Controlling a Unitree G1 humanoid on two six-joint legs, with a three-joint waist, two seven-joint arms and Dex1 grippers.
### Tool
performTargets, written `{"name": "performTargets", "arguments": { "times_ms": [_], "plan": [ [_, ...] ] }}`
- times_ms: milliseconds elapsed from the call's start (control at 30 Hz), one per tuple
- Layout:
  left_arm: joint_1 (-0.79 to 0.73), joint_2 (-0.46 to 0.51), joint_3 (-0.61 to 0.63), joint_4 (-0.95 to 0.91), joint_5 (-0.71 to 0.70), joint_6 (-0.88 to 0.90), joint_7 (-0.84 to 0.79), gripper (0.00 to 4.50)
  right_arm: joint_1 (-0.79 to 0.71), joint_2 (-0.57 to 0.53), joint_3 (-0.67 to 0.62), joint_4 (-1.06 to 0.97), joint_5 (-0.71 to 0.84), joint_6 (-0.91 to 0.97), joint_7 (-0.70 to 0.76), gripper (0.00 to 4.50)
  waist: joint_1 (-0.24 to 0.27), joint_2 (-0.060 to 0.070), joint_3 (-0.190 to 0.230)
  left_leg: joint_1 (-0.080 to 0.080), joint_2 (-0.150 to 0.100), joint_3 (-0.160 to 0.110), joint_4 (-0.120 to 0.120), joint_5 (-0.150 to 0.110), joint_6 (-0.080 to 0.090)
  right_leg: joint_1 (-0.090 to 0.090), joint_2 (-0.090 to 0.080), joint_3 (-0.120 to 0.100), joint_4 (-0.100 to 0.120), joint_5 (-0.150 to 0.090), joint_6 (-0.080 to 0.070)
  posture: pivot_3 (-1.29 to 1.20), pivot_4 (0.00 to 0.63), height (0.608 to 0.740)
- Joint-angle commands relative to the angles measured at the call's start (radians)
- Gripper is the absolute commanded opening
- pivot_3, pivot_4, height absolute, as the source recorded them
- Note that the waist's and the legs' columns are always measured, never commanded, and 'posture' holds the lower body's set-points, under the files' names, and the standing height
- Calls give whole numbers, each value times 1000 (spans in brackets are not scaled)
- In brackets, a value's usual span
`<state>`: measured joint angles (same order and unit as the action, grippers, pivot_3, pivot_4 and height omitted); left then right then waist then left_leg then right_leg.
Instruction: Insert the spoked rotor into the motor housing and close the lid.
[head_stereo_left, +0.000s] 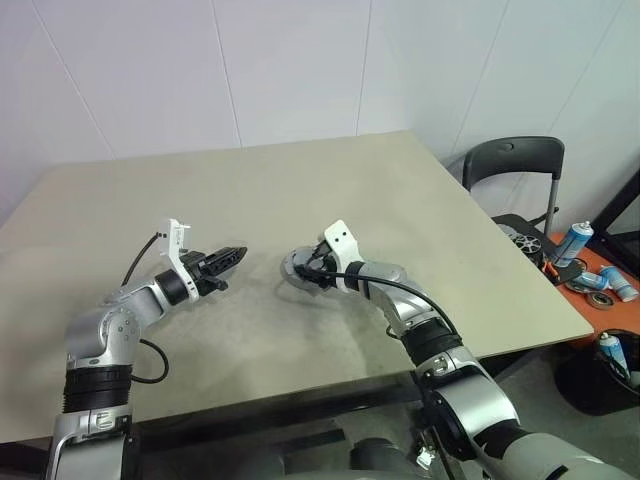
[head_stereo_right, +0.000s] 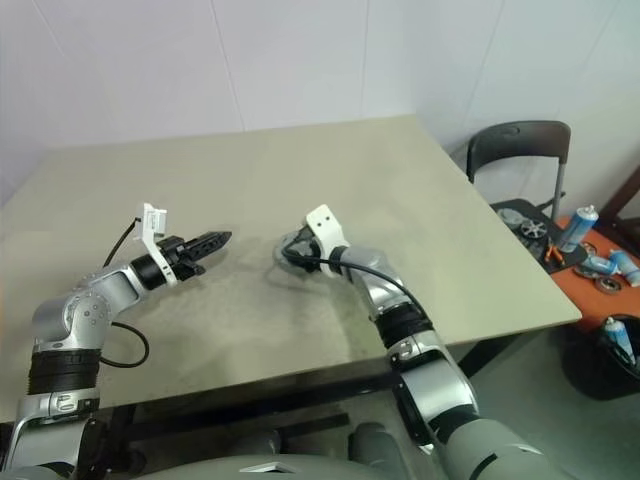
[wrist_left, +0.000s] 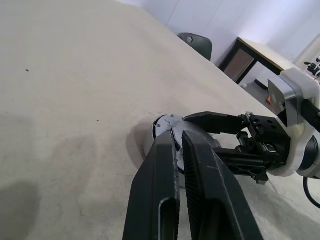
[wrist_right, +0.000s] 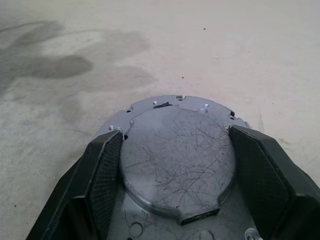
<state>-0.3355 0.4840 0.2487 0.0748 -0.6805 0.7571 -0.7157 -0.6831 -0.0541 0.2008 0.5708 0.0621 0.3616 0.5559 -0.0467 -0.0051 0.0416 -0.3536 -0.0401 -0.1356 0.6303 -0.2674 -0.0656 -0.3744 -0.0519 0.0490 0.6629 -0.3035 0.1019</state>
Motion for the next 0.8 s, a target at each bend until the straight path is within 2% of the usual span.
{"name": "performTargets", "arguments": {
  "times_ms": [33, 300, 800],
  "plan": [
    [-10, 0, 18, -28, -12, -11, 2, 327, 10, 30, -3, -9, 14, 49, 0, 3019, 0, 0, 0, 0, 0, 0, 0, 0, 0, 0, 0, 0, 0, 0, 0, 0, 0, 740],
    [-7, -5, 19, -23, -9, -10, 7, 327, -25, 69, -71, -24, 42, 112, -43, 3019, -5, 0, 0, 0, 1, 0, 0, 0, 0, 0, 1, 0, 0, 0, 0, 0, 0, 740],
    [-10, -10, 19, -10, -5, -16, 11, 327, -28, 68, -36, -93, 26, 141, -37, 3019, -23, 0, 0, -3, 1, 0, -2, 0, 0, -3, 1, 0, -1, 0, 0, 0, 0, 740]
  ]
}}
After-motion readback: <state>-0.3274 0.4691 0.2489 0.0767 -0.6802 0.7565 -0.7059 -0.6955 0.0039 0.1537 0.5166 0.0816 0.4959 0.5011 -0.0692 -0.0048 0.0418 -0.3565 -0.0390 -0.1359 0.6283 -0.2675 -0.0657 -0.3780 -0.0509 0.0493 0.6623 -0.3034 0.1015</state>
